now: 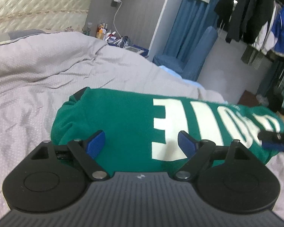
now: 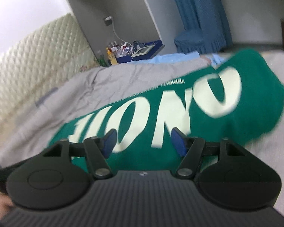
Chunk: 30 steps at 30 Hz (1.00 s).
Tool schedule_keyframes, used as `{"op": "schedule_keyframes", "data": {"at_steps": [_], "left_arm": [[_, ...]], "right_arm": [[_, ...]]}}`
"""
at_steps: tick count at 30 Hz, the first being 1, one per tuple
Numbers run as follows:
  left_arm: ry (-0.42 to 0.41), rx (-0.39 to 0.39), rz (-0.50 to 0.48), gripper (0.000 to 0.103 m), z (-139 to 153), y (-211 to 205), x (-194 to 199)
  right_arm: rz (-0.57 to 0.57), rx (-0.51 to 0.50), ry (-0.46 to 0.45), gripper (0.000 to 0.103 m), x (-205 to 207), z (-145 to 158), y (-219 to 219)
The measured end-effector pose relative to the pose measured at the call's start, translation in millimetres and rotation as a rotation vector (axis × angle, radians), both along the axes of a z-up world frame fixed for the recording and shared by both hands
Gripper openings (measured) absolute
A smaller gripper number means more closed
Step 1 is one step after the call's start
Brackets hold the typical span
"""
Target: Fold large clothes
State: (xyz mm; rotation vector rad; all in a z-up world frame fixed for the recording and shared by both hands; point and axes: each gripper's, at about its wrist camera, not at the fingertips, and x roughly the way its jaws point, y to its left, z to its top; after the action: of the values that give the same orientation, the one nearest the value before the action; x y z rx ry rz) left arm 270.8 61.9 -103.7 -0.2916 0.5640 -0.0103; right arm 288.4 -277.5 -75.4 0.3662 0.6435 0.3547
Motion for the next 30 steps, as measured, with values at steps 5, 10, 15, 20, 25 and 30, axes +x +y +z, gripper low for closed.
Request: {"op": "schedule_keyframes", "data": {"at_steps": [5, 10, 15, 20, 25, 30], "left_arm": [[-0.024, -0.063, 0.010, 0.088, 12, 2, -17], [-0.041, -0.144, -0.022, 0.088, 20, -3, -37], [-0.005, -0.325, -0.108, 0.092, 15, -4, -45], [0.089, -0.622, -0.157, 0.092, -9, 7, -44], [0.157, -0.794, -0.106, 0.096, -40, 18, -31], [0.216, -1.001, -0.025, 0.099, -71, 32, -25]], "right_arm": [[-0.070, 0.224, 0.158, 0.103, -12, -22, -20], [-0.092, 0.448, 0.342, 0.103, 0, -67, -28], [-0.105, 0.584, 0.365, 0.103, 24, -89, -16], [-0.118, 0.719, 0.351, 0.103, 34, -91, -14], [-0.106, 0.818, 0.329, 0.103, 35, -89, -18], [-0.103, 0.840, 0.325, 0.103, 34, -89, -13]]}}
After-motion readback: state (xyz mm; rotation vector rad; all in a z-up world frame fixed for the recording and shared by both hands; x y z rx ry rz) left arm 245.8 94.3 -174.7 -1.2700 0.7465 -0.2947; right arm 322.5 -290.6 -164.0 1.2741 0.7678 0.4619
